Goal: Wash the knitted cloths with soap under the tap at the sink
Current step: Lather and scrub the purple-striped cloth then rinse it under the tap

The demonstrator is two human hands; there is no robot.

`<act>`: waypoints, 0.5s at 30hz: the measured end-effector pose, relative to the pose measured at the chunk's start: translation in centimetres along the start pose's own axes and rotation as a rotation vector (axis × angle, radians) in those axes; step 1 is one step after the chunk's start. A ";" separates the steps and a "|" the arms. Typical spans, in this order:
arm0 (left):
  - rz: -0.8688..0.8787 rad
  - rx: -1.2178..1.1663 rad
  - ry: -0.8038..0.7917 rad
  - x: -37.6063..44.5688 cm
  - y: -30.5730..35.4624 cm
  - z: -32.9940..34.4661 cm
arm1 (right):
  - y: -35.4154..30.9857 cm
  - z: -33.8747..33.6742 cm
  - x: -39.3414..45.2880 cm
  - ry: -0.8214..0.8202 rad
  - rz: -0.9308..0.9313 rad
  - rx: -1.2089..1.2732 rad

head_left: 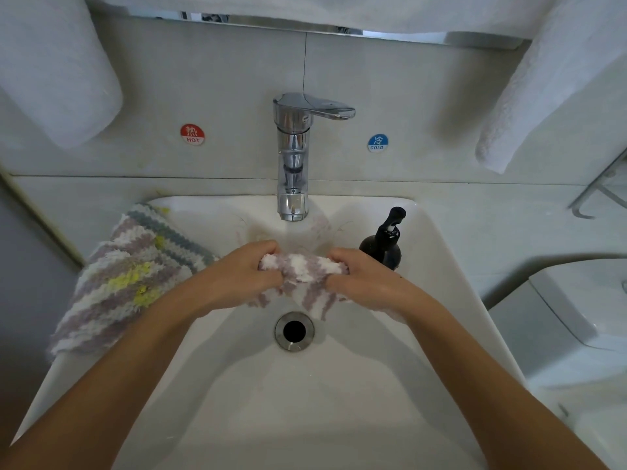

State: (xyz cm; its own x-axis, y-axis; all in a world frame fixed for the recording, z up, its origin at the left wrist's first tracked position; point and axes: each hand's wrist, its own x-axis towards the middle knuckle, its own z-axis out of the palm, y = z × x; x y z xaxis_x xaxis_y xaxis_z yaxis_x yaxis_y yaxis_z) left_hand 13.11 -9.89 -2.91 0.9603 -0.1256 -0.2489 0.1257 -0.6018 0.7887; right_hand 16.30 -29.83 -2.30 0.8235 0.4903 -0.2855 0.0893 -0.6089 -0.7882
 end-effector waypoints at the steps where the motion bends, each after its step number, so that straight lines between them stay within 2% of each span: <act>1: -0.026 -0.049 -0.025 -0.1 0.0 0.0 | 0.1 0.1 0.1 0.004 0.008 0.010; 4: -0.015 -0.092 -0.023 -0.3 0.2 0.1 | 0.0 0.0 0.0 0.023 0.010 0.130; 9: 0.055 -0.128 0.085 -0.2 0.5 0.3 | -0.6 -0.1 -0.6 0.058 -0.024 0.416; 11: 0.098 -0.145 0.202 -0.3 1.0 1.1 | -0.8 0.7 -0.2 0.245 -0.057 0.479; 13: 0.154 -0.120 0.389 -0.4 1.6 2.4 | -0.9 1.8 0.6 0.472 -0.098 0.532; 15: 0.216 -0.041 0.545 -0.4 1.8 4.1 | -1.0 2.8 1.4 0.613 -0.123 0.560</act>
State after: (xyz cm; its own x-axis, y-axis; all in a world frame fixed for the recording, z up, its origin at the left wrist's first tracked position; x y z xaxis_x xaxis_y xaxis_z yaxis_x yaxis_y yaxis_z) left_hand 11.90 -14.15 -3.63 0.9534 0.1880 0.2358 -0.0877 -0.5753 0.8132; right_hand 15.79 -26.77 -3.41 0.9992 0.0092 0.0395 0.0402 -0.0943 -0.9947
